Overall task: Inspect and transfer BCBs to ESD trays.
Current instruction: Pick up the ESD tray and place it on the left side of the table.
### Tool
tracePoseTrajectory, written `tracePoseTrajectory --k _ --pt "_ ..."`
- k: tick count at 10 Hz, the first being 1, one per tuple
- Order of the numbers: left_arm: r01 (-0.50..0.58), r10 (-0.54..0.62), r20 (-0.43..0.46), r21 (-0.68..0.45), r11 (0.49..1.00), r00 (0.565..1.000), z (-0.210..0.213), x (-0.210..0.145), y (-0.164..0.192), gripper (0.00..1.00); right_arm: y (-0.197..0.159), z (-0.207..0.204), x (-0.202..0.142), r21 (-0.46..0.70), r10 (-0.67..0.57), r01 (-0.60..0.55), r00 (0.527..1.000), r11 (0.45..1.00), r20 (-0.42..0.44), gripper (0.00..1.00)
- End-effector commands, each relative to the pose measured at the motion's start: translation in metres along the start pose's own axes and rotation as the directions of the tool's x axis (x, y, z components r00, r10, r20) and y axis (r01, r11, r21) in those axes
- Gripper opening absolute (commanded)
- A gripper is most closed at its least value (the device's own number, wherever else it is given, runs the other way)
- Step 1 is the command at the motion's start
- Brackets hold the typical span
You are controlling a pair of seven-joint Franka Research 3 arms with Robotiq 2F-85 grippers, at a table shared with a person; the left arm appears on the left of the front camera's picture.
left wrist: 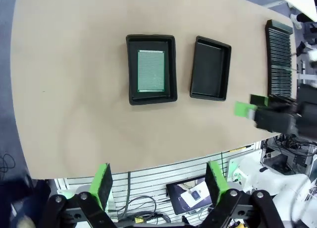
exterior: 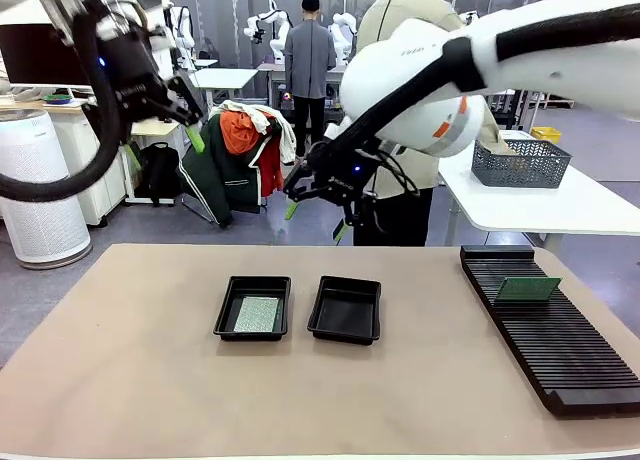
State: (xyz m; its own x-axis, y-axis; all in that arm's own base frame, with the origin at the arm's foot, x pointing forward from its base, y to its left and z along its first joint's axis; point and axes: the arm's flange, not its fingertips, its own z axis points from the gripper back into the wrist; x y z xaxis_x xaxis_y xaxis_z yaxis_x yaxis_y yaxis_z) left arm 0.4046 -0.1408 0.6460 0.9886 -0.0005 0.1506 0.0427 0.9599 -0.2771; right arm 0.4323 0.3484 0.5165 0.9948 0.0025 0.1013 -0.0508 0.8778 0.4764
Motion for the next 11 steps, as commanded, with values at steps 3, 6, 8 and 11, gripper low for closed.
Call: tracePoseTrajectory --k 3,6,8,11 --pt "0.004 -0.003 -0.022 0.028 1.0 1.0 -0.07 0.018 0.005 1.0 -0.048 0.033 -0.02 0.12 -0.037 0.04 0.999 0.992 -0.027 1.0" --pt "0.028 -0.027 -0.002 0.088 0.996 1.0 -0.126 0.031 0.01 1.0 -0.065 0.048 -0.027 0.155 -0.049 0.056 0.998 0.986 -0.044 1.0" --pt "0.015 -0.016 0.001 0.135 0.991 1.0 -0.161 0.041 0.017 1.0 -0.074 0.052 -0.033 0.171 -0.065 0.072 0.997 0.983 -0.046 1.0" --pt "0.022 -0.021 -0.008 0.187 0.982 1.0 -0.214 0.059 0.029 1.0 -0.057 0.052 -0.024 0.126 -0.076 0.08 0.997 0.989 -0.032 1.0"
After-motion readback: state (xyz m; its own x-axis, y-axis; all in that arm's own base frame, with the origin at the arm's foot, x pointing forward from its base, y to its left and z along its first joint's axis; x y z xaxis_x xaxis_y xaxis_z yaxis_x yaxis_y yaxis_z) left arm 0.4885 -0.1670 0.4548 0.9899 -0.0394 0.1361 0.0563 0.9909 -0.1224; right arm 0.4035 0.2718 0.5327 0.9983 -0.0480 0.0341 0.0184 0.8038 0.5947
